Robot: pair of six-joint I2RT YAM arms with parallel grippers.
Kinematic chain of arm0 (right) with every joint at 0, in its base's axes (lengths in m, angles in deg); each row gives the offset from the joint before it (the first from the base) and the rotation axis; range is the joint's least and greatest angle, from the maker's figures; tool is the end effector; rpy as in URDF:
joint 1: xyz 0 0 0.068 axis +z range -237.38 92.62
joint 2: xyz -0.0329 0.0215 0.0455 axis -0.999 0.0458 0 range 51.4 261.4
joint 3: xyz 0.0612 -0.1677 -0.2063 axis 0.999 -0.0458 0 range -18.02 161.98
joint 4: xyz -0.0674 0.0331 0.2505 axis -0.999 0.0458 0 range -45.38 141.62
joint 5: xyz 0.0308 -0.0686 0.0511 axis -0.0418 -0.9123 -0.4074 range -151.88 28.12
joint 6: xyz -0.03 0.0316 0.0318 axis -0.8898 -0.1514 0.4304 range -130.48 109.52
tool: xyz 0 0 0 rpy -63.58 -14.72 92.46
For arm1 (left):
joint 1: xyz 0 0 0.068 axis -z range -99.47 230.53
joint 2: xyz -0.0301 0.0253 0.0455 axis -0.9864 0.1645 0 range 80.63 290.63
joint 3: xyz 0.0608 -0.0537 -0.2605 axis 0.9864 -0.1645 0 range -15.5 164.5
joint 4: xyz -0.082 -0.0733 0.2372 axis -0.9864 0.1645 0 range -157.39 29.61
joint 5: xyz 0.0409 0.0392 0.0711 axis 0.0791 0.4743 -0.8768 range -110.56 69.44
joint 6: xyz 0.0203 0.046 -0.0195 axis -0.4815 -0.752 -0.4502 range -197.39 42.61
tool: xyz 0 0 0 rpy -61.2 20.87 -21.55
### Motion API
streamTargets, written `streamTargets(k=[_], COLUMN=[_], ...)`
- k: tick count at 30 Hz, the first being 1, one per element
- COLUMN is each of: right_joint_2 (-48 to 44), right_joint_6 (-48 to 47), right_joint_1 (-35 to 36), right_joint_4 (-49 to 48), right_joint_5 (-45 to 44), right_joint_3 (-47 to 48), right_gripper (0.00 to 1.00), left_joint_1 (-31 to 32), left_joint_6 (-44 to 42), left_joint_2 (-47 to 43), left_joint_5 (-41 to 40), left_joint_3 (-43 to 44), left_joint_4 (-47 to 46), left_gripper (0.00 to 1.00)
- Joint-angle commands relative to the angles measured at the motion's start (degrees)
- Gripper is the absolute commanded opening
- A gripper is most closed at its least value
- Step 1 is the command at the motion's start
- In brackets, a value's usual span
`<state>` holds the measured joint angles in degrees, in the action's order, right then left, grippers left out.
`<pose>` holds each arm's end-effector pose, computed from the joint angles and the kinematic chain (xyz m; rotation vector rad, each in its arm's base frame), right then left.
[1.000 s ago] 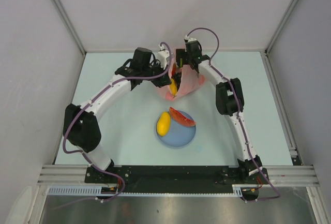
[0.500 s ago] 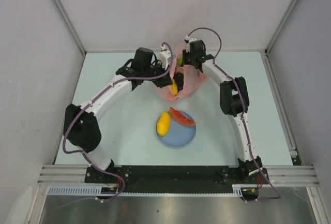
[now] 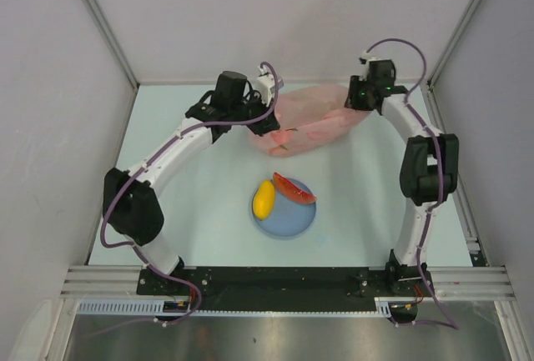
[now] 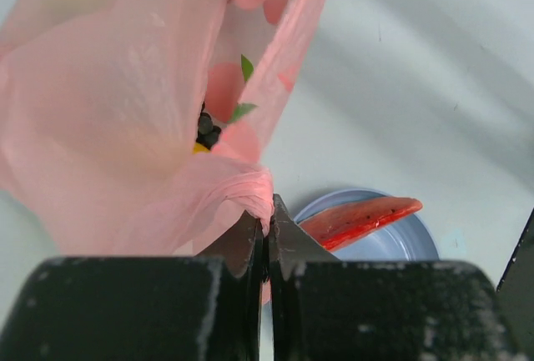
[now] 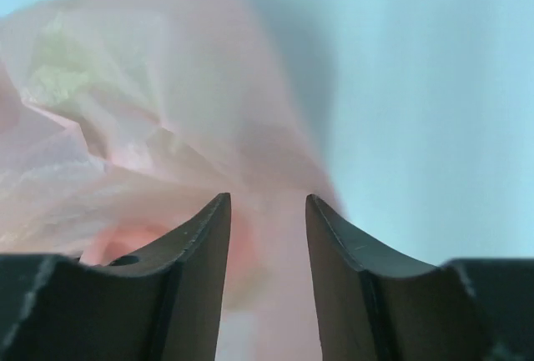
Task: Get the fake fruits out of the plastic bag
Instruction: Adjust the plastic bag at the center of the board.
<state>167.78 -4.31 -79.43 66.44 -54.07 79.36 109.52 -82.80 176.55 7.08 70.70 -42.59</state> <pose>0.4660 0.0699 0.2555 -0.1071 2.2889 0.2841 0.3295 -0.2014 0.3340 0.9119 1.9945 -0.7574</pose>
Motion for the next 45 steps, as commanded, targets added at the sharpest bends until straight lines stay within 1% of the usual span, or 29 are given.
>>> streamTargets(k=[1,2,3,4,7,10,11,13,14,17,18,21,24,25,29,31,33,34,35,36,37,40,43,45], right_joint_2=[-8.1,-9.3,-9.8,-10.0,-10.6,-11.0,-11.1,-10.9,-10.5,-6.9,-4.3,-1.1,2.3,4.9,9.6,11.1,13.3,13.8,15.0,15.5,16.2,19.1,22.1,24.1], right_joint_6=[-2.0,-2.2,-2.0,-1.7,-3.2,-6.0,-7.3,-7.4,-7.7,-9.2,-9.2,-7.7,-6.4,-6.4,-6.8,-7.3,-7.7,-9.1,-9.9,-10.8,-12.5,-15.3,-17.2,-17.9], right_joint_1=[-4.3,-4.3,-4.1,-3.6,0.0,5.0,6.7,8.1,8.8,10.9,11.4,11.8,12.1,12.4,12.9,13.2,13.8,14.2,14.9,15.0,15.2,15.3,14.7,14.2], right_joint_4=[0.1,0.7,0.8,0.9,1.8,3.4,3.0,1.4,1.3,3.4,4.2,5.8,3.0,3.0,2.0,0.2,-0.7,-1.4,-2.0,-2.2,-3.1,-4.5,-4.8,-3.7], right_joint_5=[4.6,10.5,13.5,18.9,23.2,21.3,21.2,19.5,18.8,17.3,17.1,15.5,13.8,13.7,13.0,10.7,7.9,6.0,3.9,-0.1,-1.4,-5.7,-7.1,-6.9], right_joint_3=[0.5,0.7,0.7,1.0,1.1,0.0,-1.0,-2.0,-1.8,0.2,2.4,5.7,7.5,10.5,16.3,17.7,20.3,21.1,22.0,22.5,22.8,24.3,26.1,27.3], right_gripper=[0.49,0.5,0.53,0.54,0.57,0.54,0.5,0.46,0.39,0.3,0.29,0.26,0.25,0.25,0.26,0.29,0.43,0.55,0.61,0.66,0.73,0.88,0.95,0.96], left_joint_1=[0.8,1.3,1.6,1.9,2.7,3.3,3.4,3.4,3.3,3.3,3.3,3.3,3.3,3.3,3.3,3.2,3.3,3.3,3.3,3.3,3.2,3.2,3.1,2.8], left_joint_6=[1.0,1.1,1.3,1.3,1.5,2.2,2.4,2.5,2.2,2.2,2.2,2.6,3.6,4.2,3.0,1.7,0.9,0.2,-0.2,-0.5,-0.9,-1.7,-2.1,-2.4], left_joint_2=[1.8,2.1,2.5,2.8,3.7,3.6,3.0,2.0,0.9,-1.2,-2.5,-4.5,-5.6,-6.4,-7.4,-7.4,-7.7,-7.8,-7.4,-7.2,-7.1,-6.8,-7.1,-6.8], left_joint_5=[1.4,1.5,1.7,1.7,1.5,-1.7,-2.8,-6.3,-7.2,-9.3,-9.4,-7.5,-5.5,-5.4,-4.9,-4.4,-4.1,-3.9,-3.7,-3.6,-3.5,-3.6,-3.7,-3.8], left_joint_3=[3.5,4.1,4.3,4.7,6.4,8.2,8.5,9.5,9.7,10.3,10.5,10.8,10.4,9.8,8.7,7.9,6.8,5.2,4.8,4.5,3.8,2.0,0.7,0.7], left_joint_4=[-2.2,-2.3,-2.4,-2.4,-2.3,-2.6,-2.6,-2.2,-2.2,-2.4,-2.5,-2.2,-1.9,-2.1,-2.5,-1.8,-2.5,-2.8,-3.0,-2.8,-2.9,-3.4,-4.0,-3.5], left_gripper=[0.04,0.04,0.04,0.04,0.03,0.0,0.0,0.0,0.0,0.0,0.0,0.0,0.0,0.0,0.0,0.0,0.0,0.0,0.0,0.0,0.0,0.0,0.0,0.0])
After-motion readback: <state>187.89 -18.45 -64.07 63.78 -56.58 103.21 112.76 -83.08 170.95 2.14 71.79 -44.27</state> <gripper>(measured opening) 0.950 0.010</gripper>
